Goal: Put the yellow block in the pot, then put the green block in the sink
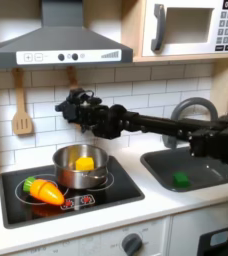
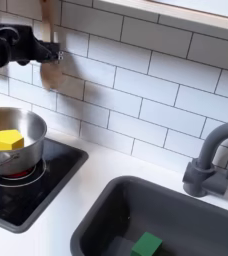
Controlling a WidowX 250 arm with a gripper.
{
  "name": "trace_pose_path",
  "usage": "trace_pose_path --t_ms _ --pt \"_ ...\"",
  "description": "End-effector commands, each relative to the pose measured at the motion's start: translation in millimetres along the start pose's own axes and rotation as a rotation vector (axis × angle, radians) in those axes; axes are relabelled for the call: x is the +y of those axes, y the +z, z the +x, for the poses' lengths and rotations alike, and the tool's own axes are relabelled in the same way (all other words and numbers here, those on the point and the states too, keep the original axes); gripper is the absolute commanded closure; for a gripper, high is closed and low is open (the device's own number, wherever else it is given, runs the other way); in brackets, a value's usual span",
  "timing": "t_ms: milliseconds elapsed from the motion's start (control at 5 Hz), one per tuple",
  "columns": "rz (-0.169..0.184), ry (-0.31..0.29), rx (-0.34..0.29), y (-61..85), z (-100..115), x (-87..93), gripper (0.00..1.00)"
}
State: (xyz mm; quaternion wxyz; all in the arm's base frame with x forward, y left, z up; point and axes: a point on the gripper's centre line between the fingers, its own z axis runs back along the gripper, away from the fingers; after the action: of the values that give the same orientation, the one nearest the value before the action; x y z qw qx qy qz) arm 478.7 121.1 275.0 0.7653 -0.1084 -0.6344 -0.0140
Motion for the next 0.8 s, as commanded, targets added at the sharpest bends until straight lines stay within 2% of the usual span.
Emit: trace_pose_path --t_ms 0,600 --pt "-0.011 0.0 -0.006 7.5 4.1 -6.6 1.0" --pt "-0.006 0.02 -0.012 9.8 7.4 -4.1 1.0"
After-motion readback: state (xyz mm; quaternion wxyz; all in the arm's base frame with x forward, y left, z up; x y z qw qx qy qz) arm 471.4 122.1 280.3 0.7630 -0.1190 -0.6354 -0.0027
